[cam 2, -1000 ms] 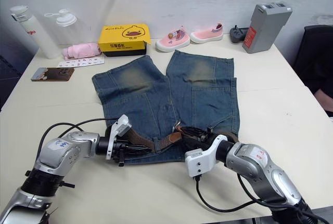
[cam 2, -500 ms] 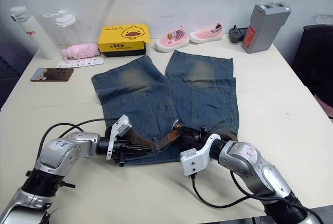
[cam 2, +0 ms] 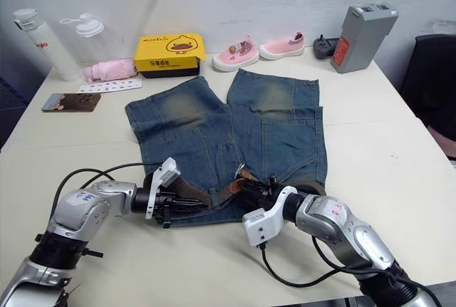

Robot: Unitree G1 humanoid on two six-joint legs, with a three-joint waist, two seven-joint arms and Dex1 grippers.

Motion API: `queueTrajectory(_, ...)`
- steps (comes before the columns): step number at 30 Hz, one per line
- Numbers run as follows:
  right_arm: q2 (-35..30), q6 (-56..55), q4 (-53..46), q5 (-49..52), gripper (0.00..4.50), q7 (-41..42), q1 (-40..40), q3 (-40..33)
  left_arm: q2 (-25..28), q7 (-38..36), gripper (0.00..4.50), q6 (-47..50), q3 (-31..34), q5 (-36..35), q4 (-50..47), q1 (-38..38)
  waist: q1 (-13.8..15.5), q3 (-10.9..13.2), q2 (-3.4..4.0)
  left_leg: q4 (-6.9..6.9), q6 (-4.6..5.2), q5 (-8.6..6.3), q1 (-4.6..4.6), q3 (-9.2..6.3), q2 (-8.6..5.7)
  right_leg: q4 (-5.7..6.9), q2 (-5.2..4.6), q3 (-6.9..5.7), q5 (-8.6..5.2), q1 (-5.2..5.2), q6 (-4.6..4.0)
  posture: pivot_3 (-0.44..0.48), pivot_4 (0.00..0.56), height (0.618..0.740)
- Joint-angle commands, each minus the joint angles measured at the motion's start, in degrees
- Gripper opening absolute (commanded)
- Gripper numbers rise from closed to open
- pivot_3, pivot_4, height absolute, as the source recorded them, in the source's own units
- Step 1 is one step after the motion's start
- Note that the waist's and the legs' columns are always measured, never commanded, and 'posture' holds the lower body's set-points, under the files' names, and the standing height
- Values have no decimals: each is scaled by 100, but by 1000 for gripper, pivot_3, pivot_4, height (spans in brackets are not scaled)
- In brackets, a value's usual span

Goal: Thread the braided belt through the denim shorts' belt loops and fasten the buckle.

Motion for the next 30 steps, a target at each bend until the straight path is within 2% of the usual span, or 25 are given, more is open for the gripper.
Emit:
queueTrajectory(1, 48, -15, -42, 23, 556, 87, -28, 94, -33, -4, 0, 65, 69, -104, -126, 28, 3, -1, -1, 0, 0, 0, 0, 0, 0, 0, 0, 0, 0, 0, 0, 0, 150, 712)
queueTrajectory(2, 53, 12, -48, 43, 17, 102, -23, 91, -34, 1, 0, 72, 73, -108, -130, 27, 1, -3, -2, 1, 0, 0, 0, 0, 0, 0, 0, 0, 0, 0, 0, 0, 150, 712)
queueTrajectory(11, 69, 220, -192, 231, 17, 195, 17, -17, -62, 14, 0, 44, 142, -102, -171, 54, 0, -5, -3, 3, 0, 0, 0, 0, 0, 2, 1, 1, 0, 0, 0, 0, 150, 712)
queueTrajectory(13, 62, 263, -222, 243, 0, 200, 31, -46, -84, 23, 868, 37, 211, -147, -208, 81, 0, -5, -3, 3, 0, 0, 0, 0, 0, 2, 1, 1, 0, 0, 0, 0, 150, 712)
queueTrajectory(15, 56, 296, -279, 261, 0, 195, 72, -77, -119, 29, 1393, 70, 362, -274, -300, 133, 2, -5, -3, 3, 0, 0, -1, 0, 0, 2, 0, 1, 0, 0, 0, 0, 150, 712)
queueTrajectory(20, 55, 423, -452, 234, 0, 165, 156, -156, 19, 203, 3367, 354, 830, -586, -760, 375, 0, -5, -4, 3, 0, 0, -2, -1, 3, 2, 0, 1, 0, -2, 0, 0, 150, 712)
queueTrajectory(21, 55, 453, -487, 233, 0, 159, 164, -181, 58, 259, 3367, 427, 954, -654, -868, 471, -1, -5, -3, 3, 0, 0, -1, -1, 3, 3, 0, 3, 0, -3, 0, 0, 150, 712)
queueTrajectory(23, 49, 501, -544, 228, 0, 154, 189, -221, 138, 359, 2988, 565, 1223, -833, -1191, 741, -2, -6, -3, 0, 0, 0, 1, -2, 3, 4, 0, 8, 0, -3, 0, 0, 150, 712)
queueTrajectory(25, 39, 519, -596, 209, 0, 144, 237, -257, 209, 496, 2295, 606, 1317, -849, -1507, 1009, -3, -6, -4, 0, 0, 0, 2, -3, 5, 3, 1, 12, -1, -4, -1, 0, 150, 712)
queueTrajectory(28, 25, 587, -697, 225, 0, 161, 289, -324, 128, 866, 813, 578, 1295, -717, -1750, 1270, 13, -6, -4, -1, -1, -1, 4, -4, 6, 4, 1, 16, -1, -5, -2, 0, 150, 712)
queueTrajectory(30, 19, 631, -750, 226, 0, 174, 315, -351, 90, 1060, 121, 498, 1205, -598, -1840, 1365, 19, -7, -6, 0, -3, -4, 4, -4, 3, 4, -1, 16, -1, -3, -2, 0, 150, 712)
